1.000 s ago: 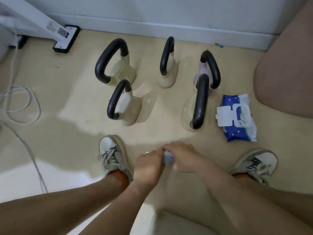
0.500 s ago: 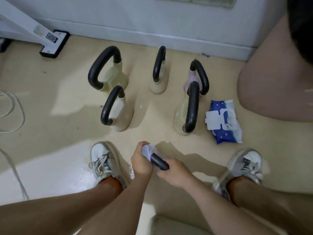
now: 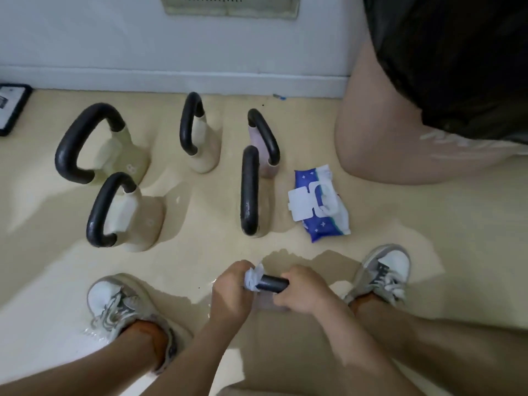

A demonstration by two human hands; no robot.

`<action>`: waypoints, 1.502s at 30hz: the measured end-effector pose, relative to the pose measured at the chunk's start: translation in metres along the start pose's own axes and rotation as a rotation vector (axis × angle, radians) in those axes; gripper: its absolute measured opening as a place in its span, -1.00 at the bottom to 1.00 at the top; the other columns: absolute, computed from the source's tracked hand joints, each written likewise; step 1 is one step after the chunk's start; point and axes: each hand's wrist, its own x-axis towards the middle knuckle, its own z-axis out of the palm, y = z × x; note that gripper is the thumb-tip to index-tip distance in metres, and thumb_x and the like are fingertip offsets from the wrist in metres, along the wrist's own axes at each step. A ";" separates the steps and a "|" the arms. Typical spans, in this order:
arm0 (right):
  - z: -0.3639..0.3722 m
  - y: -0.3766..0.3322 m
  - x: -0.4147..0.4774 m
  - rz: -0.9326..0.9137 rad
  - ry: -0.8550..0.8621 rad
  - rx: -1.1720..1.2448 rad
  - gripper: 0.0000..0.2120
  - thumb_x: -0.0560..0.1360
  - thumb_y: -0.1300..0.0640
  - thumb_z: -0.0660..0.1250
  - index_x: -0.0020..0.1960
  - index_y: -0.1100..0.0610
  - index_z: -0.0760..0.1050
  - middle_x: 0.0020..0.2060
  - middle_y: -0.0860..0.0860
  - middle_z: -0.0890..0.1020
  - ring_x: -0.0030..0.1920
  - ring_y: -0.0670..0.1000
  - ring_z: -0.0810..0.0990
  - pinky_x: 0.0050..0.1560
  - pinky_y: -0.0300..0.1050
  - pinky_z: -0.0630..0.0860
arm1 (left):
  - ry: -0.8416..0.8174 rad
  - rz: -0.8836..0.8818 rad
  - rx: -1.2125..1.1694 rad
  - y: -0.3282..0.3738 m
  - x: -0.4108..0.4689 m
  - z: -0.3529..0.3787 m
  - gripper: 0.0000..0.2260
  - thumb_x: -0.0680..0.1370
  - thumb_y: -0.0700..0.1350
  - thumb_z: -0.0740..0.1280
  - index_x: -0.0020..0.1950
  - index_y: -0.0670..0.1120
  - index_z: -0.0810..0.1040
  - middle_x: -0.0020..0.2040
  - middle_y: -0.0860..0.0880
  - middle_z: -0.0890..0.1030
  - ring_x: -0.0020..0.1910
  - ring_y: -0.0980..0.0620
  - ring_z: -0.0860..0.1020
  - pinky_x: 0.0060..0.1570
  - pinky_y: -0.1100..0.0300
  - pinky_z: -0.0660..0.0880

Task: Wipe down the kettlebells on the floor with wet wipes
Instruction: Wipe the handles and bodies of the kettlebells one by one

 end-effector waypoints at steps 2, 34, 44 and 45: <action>-0.013 0.007 0.002 -0.035 0.046 -0.128 -0.82 0.35 0.07 0.41 -0.29 0.04 0.40 -0.35 -0.01 0.46 -0.23 0.06 0.47 -0.24 -0.18 0.34 | -0.111 0.150 0.174 0.007 0.004 0.006 -0.91 0.32 -0.25 0.28 -0.30 -0.08 0.42 -0.41 0.06 0.47 -0.44 0.10 0.45 -0.41 0.28 0.39; -0.110 0.082 0.141 -0.068 0.343 0.164 -0.48 0.43 0.21 0.34 0.36 0.07 0.31 0.24 0.04 0.44 0.21 0.09 0.45 0.11 -0.05 0.46 | -0.534 0.484 0.586 0.130 0.092 0.038 -0.83 0.52 -0.09 0.22 -0.25 0.02 0.29 -0.35 0.08 0.32 -0.18 -0.04 0.53 -0.17 0.12 0.43; -0.090 0.085 0.152 -0.165 0.713 0.104 -0.72 0.53 -0.03 0.23 0.17 0.08 0.39 0.04 0.05 0.52 -0.02 0.07 0.51 -0.09 -0.06 0.45 | -0.471 0.493 0.569 0.120 0.091 0.039 -0.89 0.48 -0.03 0.27 -0.04 0.00 0.53 -0.25 -0.02 0.52 -0.25 -0.04 0.54 -0.26 0.16 0.37; -0.092 0.088 0.148 -0.103 0.776 0.267 -0.73 0.53 0.04 0.23 0.21 0.08 0.38 0.09 0.05 0.50 0.00 0.06 0.52 -0.04 -0.09 0.44 | -0.423 0.494 0.601 0.116 0.089 0.040 -0.84 0.50 0.01 0.26 0.03 -0.01 0.50 -0.23 -0.02 0.49 -0.24 -0.06 0.50 -0.24 0.16 0.35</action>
